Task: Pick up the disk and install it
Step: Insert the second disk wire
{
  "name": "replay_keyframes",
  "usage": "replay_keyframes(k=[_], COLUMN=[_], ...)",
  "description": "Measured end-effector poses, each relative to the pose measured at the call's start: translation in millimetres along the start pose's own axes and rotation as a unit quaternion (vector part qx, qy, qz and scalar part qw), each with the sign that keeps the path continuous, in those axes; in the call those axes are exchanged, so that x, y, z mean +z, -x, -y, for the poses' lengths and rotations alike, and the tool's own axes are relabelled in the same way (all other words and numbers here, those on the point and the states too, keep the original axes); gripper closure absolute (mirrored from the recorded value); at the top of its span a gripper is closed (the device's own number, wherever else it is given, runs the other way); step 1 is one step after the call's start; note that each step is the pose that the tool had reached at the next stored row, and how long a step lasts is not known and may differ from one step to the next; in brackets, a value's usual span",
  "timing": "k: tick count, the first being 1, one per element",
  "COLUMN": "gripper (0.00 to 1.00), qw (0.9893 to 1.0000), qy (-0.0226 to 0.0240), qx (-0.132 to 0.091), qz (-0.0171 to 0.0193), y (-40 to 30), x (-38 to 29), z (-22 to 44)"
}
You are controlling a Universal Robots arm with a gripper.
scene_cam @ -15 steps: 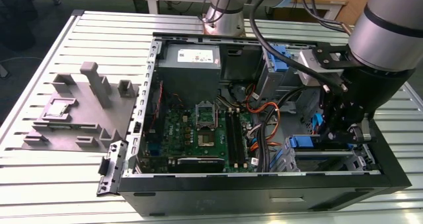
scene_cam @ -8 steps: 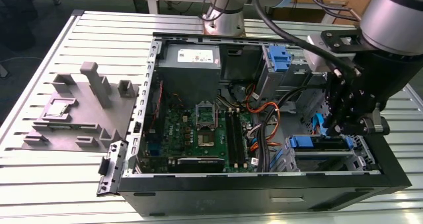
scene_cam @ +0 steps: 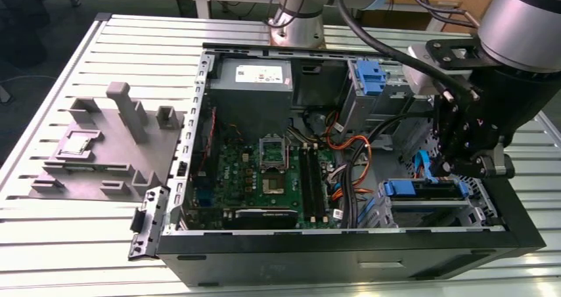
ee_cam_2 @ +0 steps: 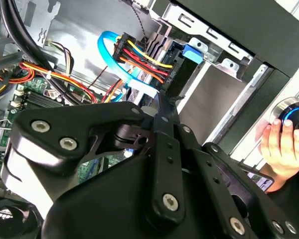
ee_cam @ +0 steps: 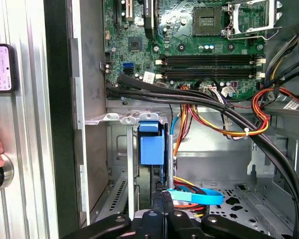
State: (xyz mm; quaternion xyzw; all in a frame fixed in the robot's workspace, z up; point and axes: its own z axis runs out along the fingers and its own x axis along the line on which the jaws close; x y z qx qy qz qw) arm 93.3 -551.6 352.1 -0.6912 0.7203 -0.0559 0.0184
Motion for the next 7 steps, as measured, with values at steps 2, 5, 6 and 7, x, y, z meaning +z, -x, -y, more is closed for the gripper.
replay_keyframes(k=[2, 5, 6, 7], gripper=[0.90, 0.90, 0.90, 0.90], qw=[1.0000, 1.0000, 1.0000, 1.0000], qy=[0.0000, 0.0001, 0.0001, 0.0001], qx=[0.000, 0.000, 0.000, 0.000], qz=[0.0000, 0.0000, 0.0000, 0.0000], y=[0.0, 0.0, 0.0, 0.0], x=[0.0, 0.0, 0.0, 0.0], z=[0.0, 0.0, 0.0, 0.0])
